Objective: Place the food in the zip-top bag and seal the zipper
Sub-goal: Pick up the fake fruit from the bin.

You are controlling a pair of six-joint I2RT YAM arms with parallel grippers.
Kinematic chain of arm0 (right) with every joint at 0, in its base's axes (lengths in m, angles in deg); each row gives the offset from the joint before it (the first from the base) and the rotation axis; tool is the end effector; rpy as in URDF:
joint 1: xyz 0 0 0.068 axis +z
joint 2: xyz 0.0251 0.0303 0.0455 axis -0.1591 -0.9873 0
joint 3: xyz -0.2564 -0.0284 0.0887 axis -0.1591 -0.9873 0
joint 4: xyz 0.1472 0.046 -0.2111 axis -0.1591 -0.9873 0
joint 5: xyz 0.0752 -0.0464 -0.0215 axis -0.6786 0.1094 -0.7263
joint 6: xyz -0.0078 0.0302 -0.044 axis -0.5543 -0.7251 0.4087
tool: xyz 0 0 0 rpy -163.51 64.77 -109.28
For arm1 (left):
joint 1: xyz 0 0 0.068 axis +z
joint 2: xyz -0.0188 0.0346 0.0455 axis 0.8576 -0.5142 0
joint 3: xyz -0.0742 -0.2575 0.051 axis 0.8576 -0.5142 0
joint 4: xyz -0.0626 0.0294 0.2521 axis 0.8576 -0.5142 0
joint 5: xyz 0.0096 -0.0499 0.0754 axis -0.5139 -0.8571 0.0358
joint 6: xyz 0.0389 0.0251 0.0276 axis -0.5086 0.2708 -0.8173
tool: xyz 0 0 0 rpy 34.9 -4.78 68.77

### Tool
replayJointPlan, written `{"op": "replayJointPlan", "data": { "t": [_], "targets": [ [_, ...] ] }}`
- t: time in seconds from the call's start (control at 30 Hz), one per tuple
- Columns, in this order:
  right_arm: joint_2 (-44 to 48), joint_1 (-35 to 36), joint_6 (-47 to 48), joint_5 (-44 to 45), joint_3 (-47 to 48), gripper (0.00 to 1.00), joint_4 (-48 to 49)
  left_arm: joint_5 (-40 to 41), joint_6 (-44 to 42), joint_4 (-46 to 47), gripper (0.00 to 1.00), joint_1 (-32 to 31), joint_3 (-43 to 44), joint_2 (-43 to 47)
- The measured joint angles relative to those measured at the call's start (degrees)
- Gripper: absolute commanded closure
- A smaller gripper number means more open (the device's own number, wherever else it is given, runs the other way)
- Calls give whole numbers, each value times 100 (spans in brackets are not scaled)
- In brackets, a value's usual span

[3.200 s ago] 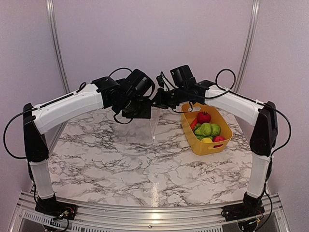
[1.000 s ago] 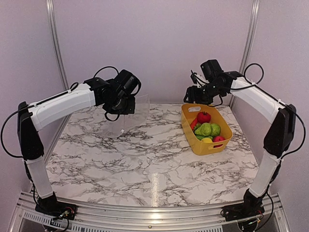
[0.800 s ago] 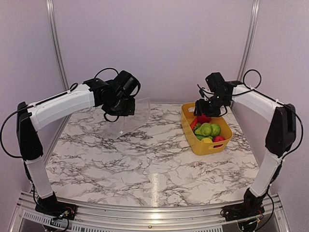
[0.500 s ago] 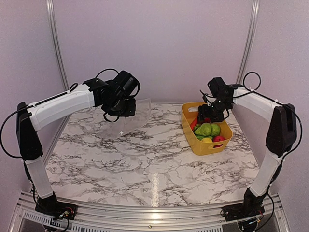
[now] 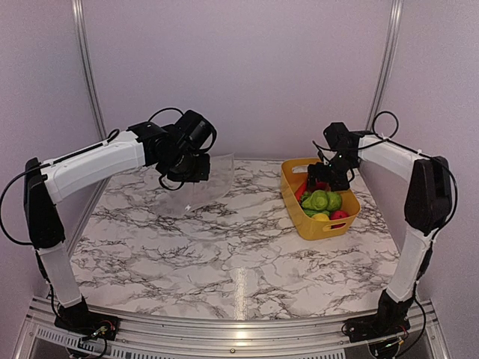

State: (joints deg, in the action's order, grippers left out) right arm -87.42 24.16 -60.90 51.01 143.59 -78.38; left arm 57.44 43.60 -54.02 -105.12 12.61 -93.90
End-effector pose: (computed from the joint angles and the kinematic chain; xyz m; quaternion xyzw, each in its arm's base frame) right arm 0.3809 0.1037 0.2631 0.0040 0.9773 0.0770 0.1976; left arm 0.2936 -0.2852 0.3349 0.0443 0.9156 -0.0837 0.3908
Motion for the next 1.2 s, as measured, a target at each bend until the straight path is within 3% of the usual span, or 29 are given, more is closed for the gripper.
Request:
{"op": "replayJointPlan", "data": {
  "t": [0.27, 0.7, 0.97, 1.2],
  "targets": [
    [-358, -37, -55, -162, 44, 13, 24, -83, 0, 28, 100, 0, -83, 13],
    [-741, -39, -155, -426, -72, 11, 247, -85, -2, 37, 100, 0, -85, 17],
    [-756, -42, -240, -619, -184, 33, 455, -85, -2, 48, 100, 0, -85, 17],
    [-678, -57, -343, -688, -184, 40, 431, -85, -4, 127, 100, 0, -85, 17]
  ]
}}
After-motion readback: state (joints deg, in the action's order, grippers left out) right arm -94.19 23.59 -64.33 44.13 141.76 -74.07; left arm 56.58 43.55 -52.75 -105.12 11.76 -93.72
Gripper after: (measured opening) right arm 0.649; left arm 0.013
